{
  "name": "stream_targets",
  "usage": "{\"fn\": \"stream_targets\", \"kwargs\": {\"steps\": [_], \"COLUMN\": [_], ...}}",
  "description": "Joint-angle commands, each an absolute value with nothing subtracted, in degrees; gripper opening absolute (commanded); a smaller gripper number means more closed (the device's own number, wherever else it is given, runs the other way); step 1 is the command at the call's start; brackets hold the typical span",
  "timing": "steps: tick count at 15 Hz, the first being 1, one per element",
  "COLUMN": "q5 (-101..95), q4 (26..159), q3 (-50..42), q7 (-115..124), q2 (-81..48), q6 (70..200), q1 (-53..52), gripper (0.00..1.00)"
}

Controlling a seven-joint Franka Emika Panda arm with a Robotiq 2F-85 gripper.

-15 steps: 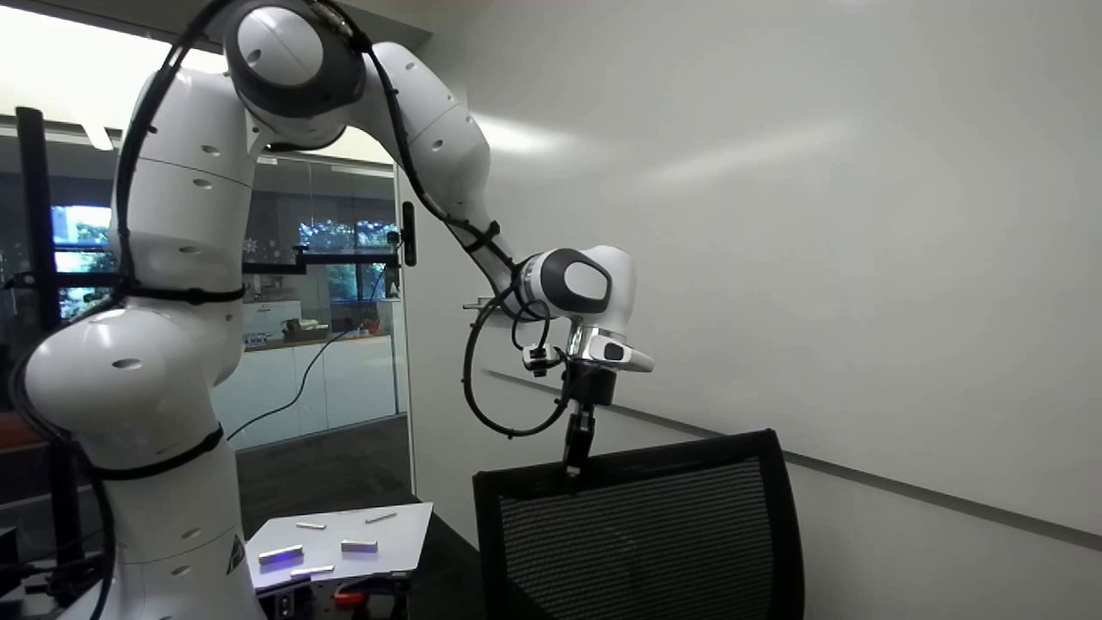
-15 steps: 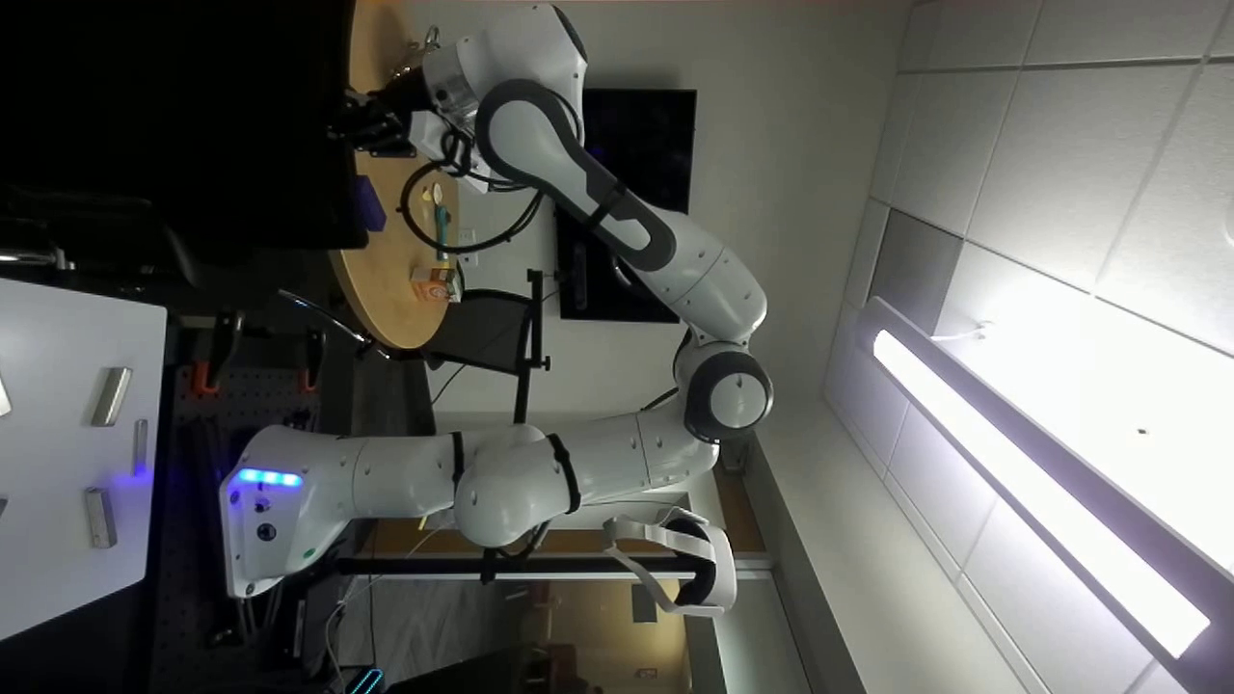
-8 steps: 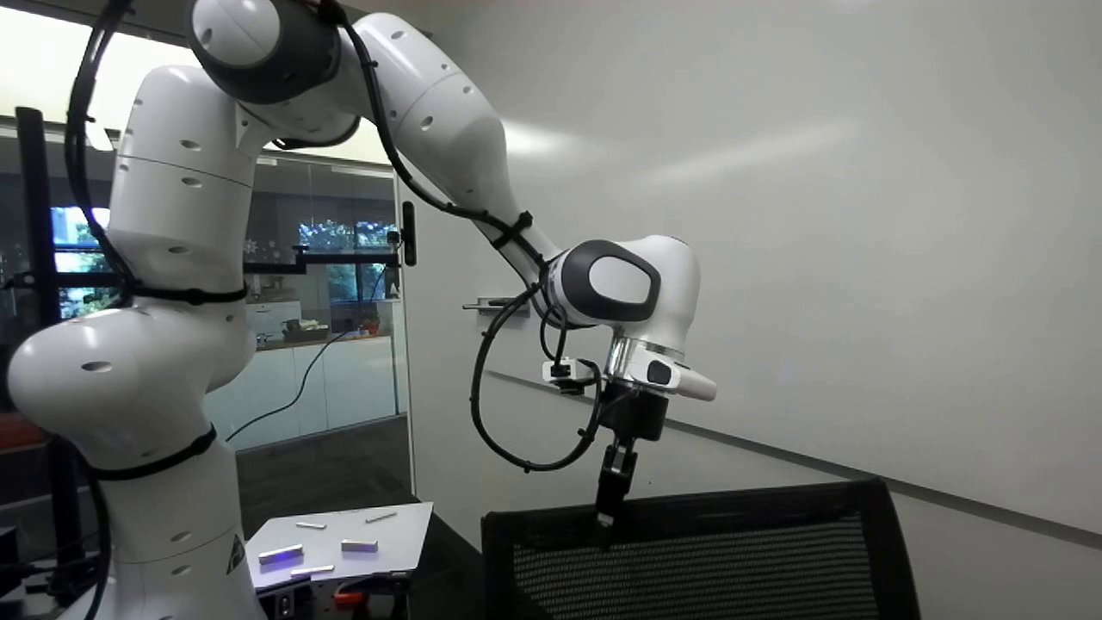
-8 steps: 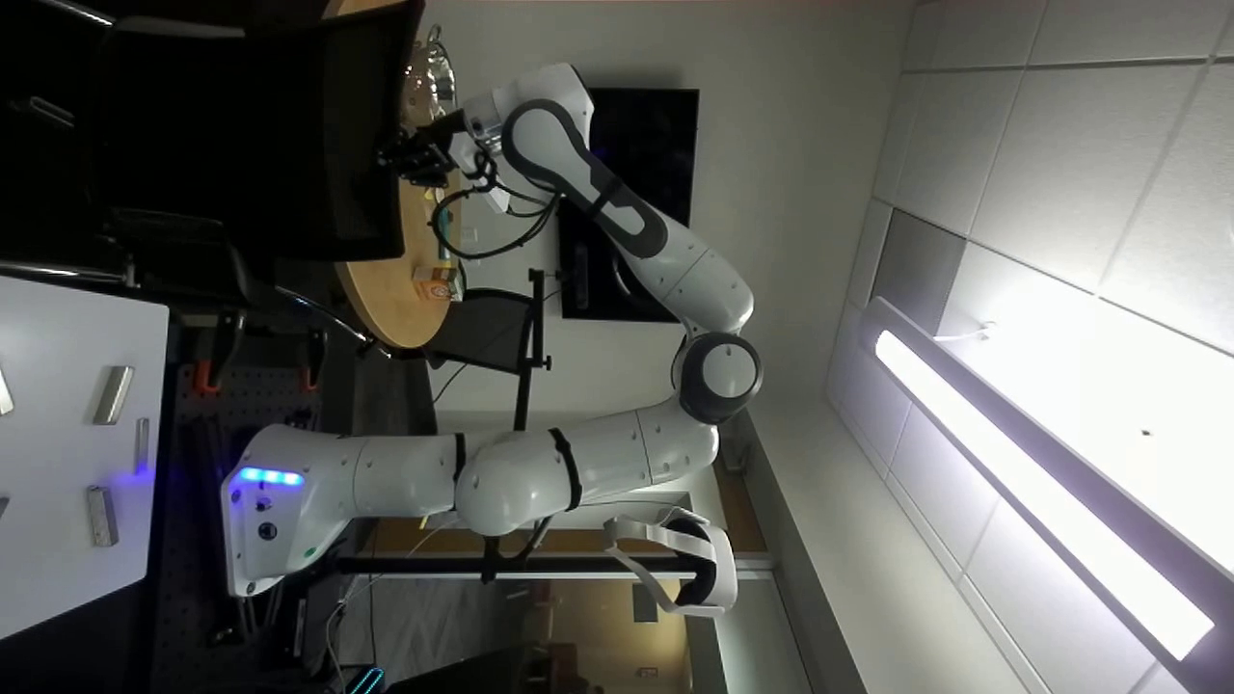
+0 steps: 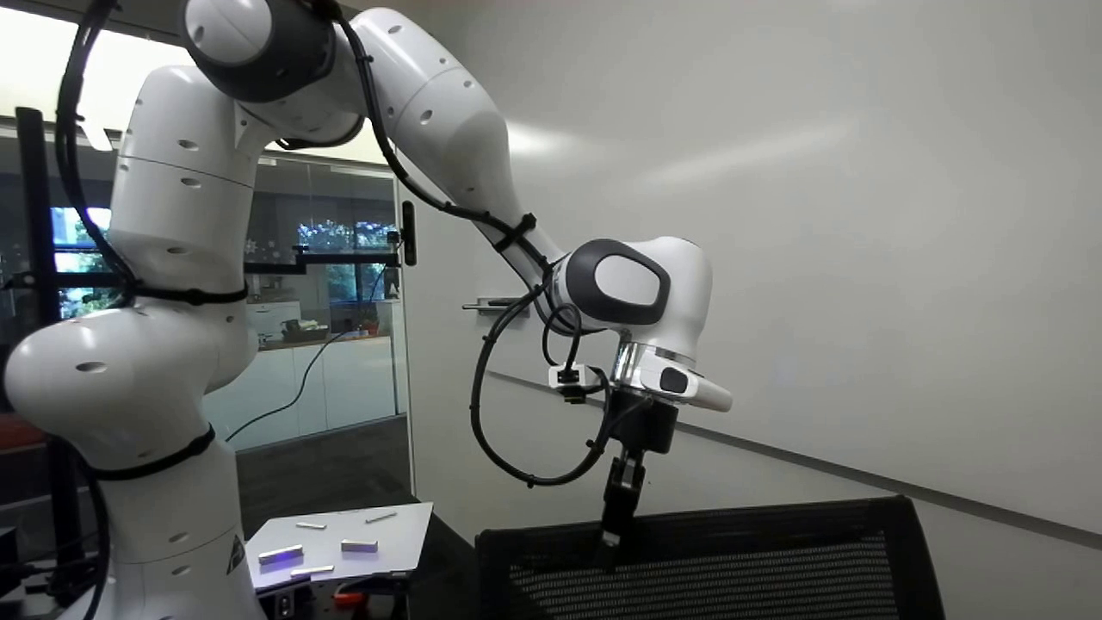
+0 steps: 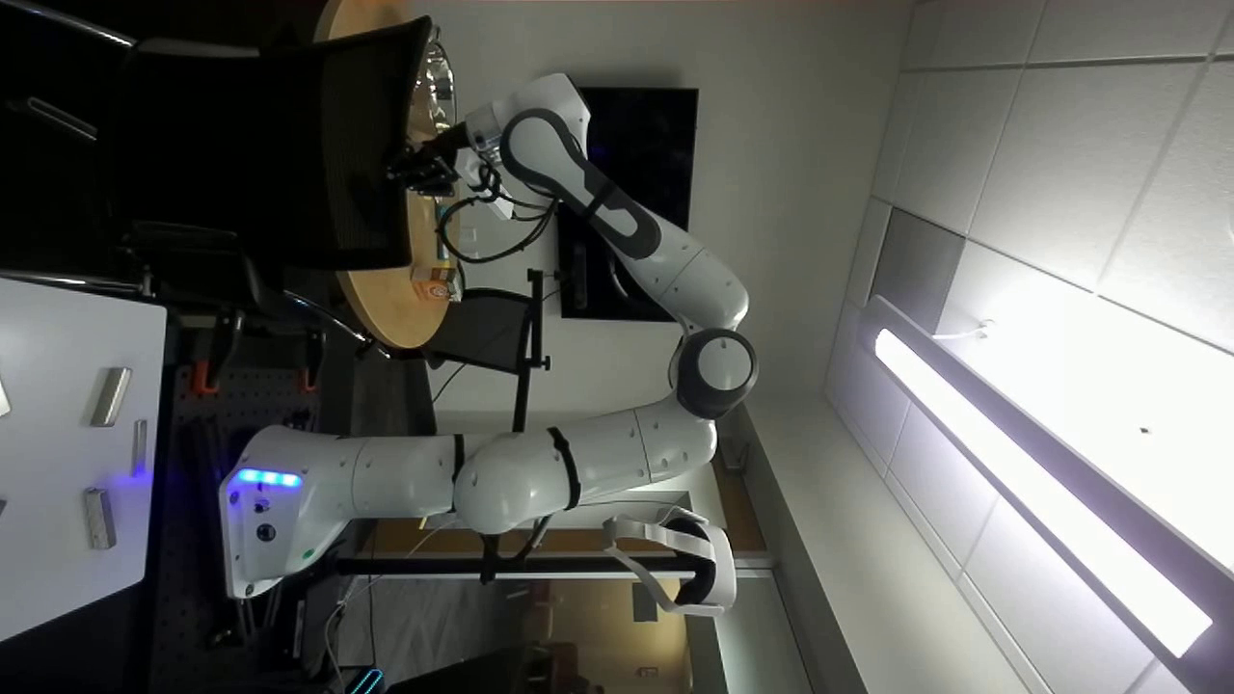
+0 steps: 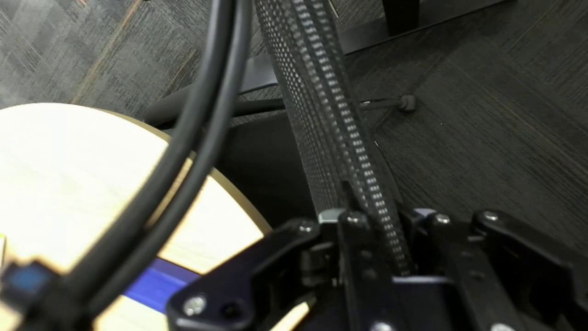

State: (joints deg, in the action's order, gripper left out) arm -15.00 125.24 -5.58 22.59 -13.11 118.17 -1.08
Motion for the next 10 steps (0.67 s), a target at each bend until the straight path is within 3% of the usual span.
{"fn": "stream_targets", "kwargs": {"steps": [1, 3, 4, 5, 10], "q5": [-16.0, -16.0, -16.1, -16.2, -17.7], "q4": [125.2, 125.1, 125.1, 125.0, 123.3], "q3": [-5.6, -5.2, -4.9, -4.7, -1.8], "q7": [22.2, 21.4, 20.8, 20.1, 16.7], "q2": [-11.6, -11.5, -11.3, -11.2, -9.8], "q6": [115.7, 115.4, 115.2, 115.1, 111.3], "q1": [-1.0, -1.2, -1.3, -1.5, -3.4], "gripper": [0.02, 0.03, 0.32, 0.33, 0.69]}}
